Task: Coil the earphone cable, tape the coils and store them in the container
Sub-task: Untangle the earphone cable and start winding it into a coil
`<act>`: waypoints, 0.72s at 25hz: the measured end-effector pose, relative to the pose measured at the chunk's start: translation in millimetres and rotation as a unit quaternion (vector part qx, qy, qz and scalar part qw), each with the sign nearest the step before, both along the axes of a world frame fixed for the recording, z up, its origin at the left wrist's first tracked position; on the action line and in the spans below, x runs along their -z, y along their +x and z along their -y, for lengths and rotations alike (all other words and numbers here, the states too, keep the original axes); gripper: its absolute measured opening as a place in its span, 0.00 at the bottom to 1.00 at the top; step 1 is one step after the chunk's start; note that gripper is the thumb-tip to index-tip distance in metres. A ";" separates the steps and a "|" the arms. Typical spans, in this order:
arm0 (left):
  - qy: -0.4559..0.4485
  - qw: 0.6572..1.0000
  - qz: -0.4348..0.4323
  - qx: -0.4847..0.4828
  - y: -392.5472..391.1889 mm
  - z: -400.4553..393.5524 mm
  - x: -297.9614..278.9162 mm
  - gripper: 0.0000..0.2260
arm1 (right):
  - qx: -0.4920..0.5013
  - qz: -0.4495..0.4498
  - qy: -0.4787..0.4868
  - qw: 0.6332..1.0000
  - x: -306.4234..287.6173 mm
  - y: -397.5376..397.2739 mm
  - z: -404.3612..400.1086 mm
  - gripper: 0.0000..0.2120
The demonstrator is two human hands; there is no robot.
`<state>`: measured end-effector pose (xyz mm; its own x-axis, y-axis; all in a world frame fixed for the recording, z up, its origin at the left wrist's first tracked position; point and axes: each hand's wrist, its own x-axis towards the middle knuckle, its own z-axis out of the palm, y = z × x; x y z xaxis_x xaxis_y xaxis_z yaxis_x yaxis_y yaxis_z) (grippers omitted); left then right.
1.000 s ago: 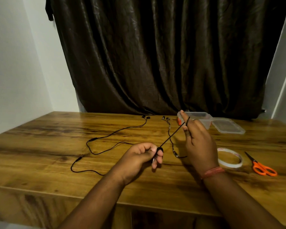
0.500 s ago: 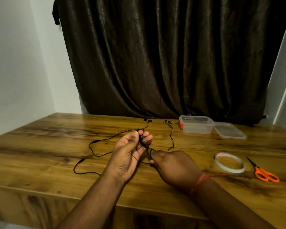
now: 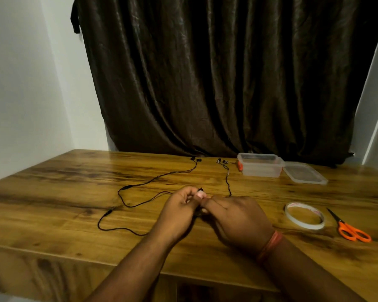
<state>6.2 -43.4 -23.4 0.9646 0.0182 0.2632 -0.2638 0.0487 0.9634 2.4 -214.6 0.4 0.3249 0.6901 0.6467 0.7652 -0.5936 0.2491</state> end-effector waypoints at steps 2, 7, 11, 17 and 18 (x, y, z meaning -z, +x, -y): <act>-0.012 0.998 -0.005 0.062 -4.4 1.8 -0.8 0.13 | 0.025 -0.029 0.054 0.998 -3.6 1.2 5.6 0.08; -0.015 0.990 -0.005 0.142 -15.7 3.9 -5.4 0.08 | 0.084 -0.087 0.167 0.979 -4.3 8.0 12.5 0.04; -0.062 0.983 0.008 0.170 -17.5 0.5 -10.4 0.06 | 0.100 -0.152 0.146 0.972 1.0 15.8 11.8 0.10; -0.220 0.956 0.013 0.192 -14.1 -7.8 -15.1 0.06 | 0.052 -0.193 0.056 0.978 9.0 15.8 3.5 0.08; -0.243 0.952 0.016 0.187 -12.9 -8.7 -15.9 0.06 | 0.044 -0.194 0.036 0.979 9.6 16.0 2.3 0.10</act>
<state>-6.7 -34.6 -7.5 0.9189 -0.1977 0.3414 -0.1695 0.5835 0.7942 18.5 -216.9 -9.1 0.6122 0.6049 0.5091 0.7388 -0.6671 -0.0958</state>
